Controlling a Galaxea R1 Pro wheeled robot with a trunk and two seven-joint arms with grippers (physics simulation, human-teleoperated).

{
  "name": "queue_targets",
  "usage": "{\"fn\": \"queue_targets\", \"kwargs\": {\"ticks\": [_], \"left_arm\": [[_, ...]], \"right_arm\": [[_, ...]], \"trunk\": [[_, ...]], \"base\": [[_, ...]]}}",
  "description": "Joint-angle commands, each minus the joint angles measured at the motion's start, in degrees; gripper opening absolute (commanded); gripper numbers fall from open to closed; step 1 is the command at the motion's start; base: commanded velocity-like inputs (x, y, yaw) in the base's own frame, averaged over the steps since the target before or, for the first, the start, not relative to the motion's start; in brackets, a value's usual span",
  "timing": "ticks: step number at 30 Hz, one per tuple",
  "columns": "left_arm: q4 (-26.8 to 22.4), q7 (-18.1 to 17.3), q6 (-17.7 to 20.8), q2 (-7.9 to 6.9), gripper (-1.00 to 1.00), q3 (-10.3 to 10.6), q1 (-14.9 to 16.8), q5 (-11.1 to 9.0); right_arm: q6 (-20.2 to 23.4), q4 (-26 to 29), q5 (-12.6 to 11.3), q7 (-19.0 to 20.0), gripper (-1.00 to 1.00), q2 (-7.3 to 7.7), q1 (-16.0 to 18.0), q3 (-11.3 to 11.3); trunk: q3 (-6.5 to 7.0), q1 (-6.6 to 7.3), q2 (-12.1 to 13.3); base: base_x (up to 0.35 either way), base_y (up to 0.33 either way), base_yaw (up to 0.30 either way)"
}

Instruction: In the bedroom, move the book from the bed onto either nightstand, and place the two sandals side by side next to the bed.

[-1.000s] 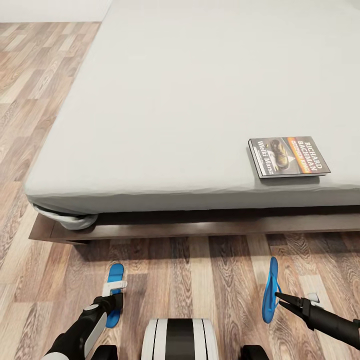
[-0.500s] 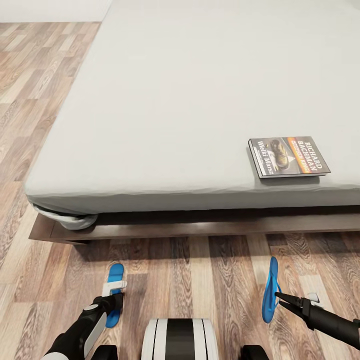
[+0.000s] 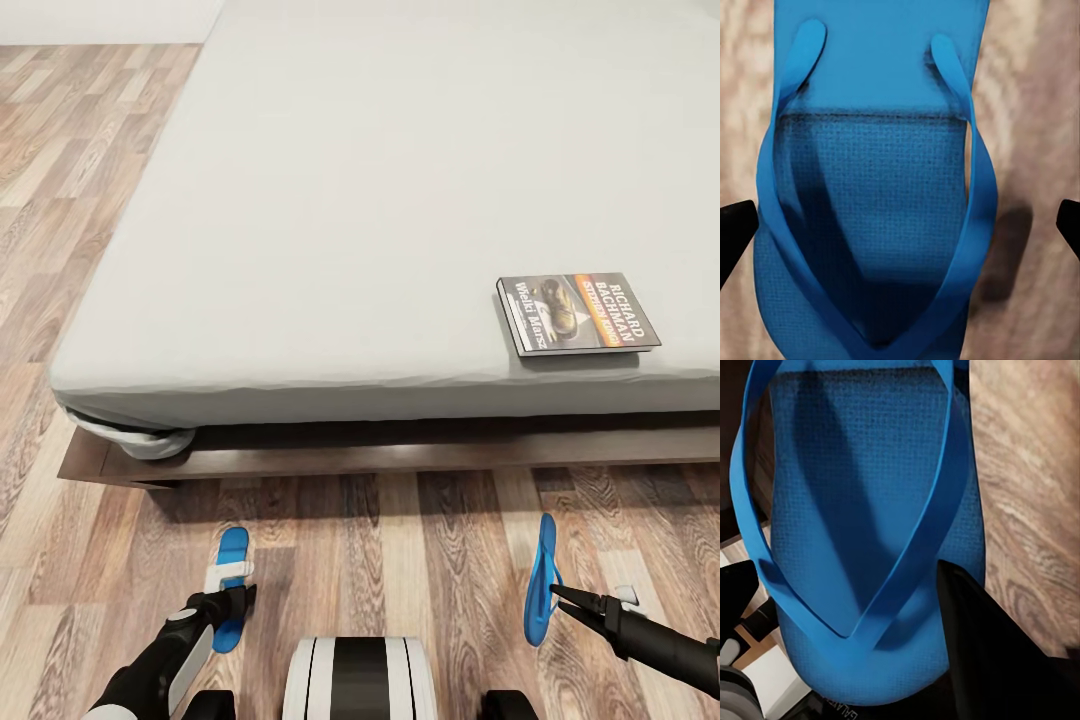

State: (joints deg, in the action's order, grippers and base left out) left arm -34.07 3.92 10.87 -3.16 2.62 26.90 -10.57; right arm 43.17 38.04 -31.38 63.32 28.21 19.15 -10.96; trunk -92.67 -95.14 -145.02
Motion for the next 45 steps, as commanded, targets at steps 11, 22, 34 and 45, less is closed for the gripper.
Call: {"fn": "queue_targets", "kwargs": {"ticks": [11, 22, 34, 45], "left_arm": [[-0.12, 0.54, 0.31, 0.00, 1.00, 0.36, -0.01, -0.59], [-0.12, 0.57, 0.37, 0.00, 1.00, 0.33, -0.01, -0.59], [-0.83, -21.47, 2.73, -5.61, 1.00, 0.02, -0.01, -10.44], [-0.43, -48.37, 7.66, -15.29, 1.00, 0.17, -0.01, -24.10]], "right_arm": [[0.34, 0.01, -0.18, -0.22, -1.00, 0.01, 0.01, -0.02], [0.34, 0.01, -0.18, -0.22, -1.00, 0.01, 0.01, -0.02], [0.35, -0.07, -0.13, -0.31, -1.00, 0.01, 0.01, -0.01], [0.08, -0.37, 1.34, -11.15, -1.00, 0.01, 0.01, 0.30]], "trunk": [[0.86, 0.11, 0.04], [3.29, 0.40, 0.19], [4.84, 0.58, 0.28], [4.84, 0.58, 0.28]], "base": [[0.000, 0.000, 0.000], [0.000, 0.000, 0.000], [0.000, 0.000, 0.000], [0.000, 0.000, 0.000]]}}
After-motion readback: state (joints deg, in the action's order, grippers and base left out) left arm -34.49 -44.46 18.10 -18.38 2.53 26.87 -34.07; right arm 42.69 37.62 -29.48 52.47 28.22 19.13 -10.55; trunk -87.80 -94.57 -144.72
